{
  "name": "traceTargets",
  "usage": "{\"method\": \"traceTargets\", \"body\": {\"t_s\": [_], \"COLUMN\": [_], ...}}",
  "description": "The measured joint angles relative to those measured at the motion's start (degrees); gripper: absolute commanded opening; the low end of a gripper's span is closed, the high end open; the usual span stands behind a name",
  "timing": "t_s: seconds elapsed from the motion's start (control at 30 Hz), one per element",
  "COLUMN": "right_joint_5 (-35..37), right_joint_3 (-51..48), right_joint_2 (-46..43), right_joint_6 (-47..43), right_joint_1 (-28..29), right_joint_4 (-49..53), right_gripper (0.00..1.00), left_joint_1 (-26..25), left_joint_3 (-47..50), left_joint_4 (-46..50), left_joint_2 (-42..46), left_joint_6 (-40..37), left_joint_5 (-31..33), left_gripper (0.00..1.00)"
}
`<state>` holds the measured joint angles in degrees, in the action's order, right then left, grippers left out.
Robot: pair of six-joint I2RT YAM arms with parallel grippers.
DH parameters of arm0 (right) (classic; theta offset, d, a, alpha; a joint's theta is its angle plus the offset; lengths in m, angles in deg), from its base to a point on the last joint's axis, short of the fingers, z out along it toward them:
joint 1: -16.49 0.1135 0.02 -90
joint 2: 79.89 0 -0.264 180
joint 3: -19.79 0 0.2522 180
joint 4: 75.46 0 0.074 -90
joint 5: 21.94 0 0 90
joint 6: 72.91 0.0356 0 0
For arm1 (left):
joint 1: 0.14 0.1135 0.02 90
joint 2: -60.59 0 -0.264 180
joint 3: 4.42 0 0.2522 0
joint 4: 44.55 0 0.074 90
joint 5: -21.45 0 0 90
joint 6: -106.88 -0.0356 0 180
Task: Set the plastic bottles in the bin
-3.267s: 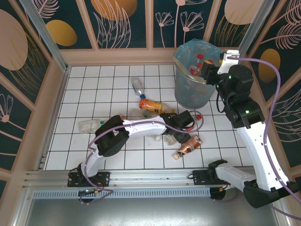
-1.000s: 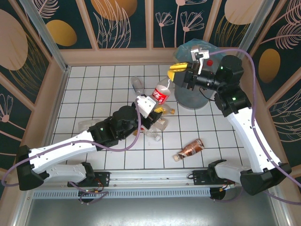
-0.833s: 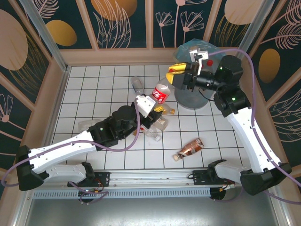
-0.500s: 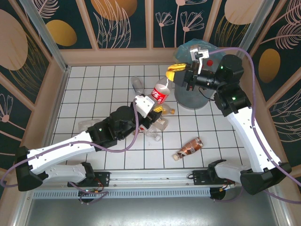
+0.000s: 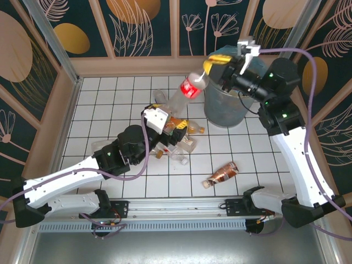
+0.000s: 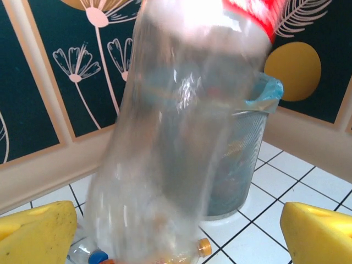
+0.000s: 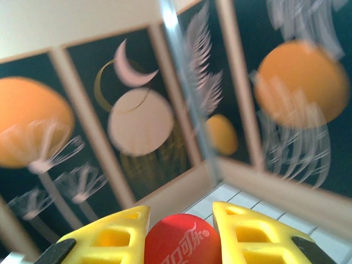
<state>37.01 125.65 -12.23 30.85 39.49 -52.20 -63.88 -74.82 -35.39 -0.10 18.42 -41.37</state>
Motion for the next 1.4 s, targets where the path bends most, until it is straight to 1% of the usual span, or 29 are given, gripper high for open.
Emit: {"method": "traceTargets", "body": {"t_s": [0.13,0.33,0.43,0.6,0.7,0.87,1.0,1.23,1.4], "right_joint_5": [16.15,35.80,43.58,51.82,54.01,54.62,52.52,47.87,44.13], "right_joint_3": [5.62,10.40,11.04,10.19,7.65,2.62,-1.20,-3.91,-6.62], "right_joint_2": [0.02,3.41,6.62,11.39,12.28,12.33,12.28,12.28,12.50], "right_joint_6": [-3.85,-10.99,-14.88,-19.69,-21.22,-21.14,-19.04,-15.28,-14.38], "right_joint_1": [0.00,-0.02,-0.02,-0.02,0.00,-0.28,-2.19,-6.47,-9.44], "right_joint_4": [1.03,1.05,1.07,1.29,1.38,1.46,3.63,10.14,12.94], "right_gripper": [0.00,0.00,0.00,0.00,0.00,0.00,0.00,0.00,0.00], "left_joint_1": [0.00,0.00,0.00,0.00,0.00,0.00,0.00,0.00,0.00], "left_joint_3": [1.18,2.75,3.43,4.13,4.37,4.76,4.81,5.68,5.77], "left_joint_4": [-1.22,-1.18,-1.20,-1.18,-1.18,-1.11,-0.87,-0.57,-0.46], "left_joint_2": [1.55,2.05,2.64,3.43,3.43,3.43,3.43,3.39,2.93], "left_joint_6": [0.28,1.70,2.47,3.52,4.15,5.01,5.66,6.49,6.93], "left_joint_5": [0.39,0.90,1.42,1.88,1.88,1.86,1.86,1.86,1.86], "left_gripper": [0.95,0.95,0.96,0.96,0.96,0.96,0.96,0.96,0.96]}}
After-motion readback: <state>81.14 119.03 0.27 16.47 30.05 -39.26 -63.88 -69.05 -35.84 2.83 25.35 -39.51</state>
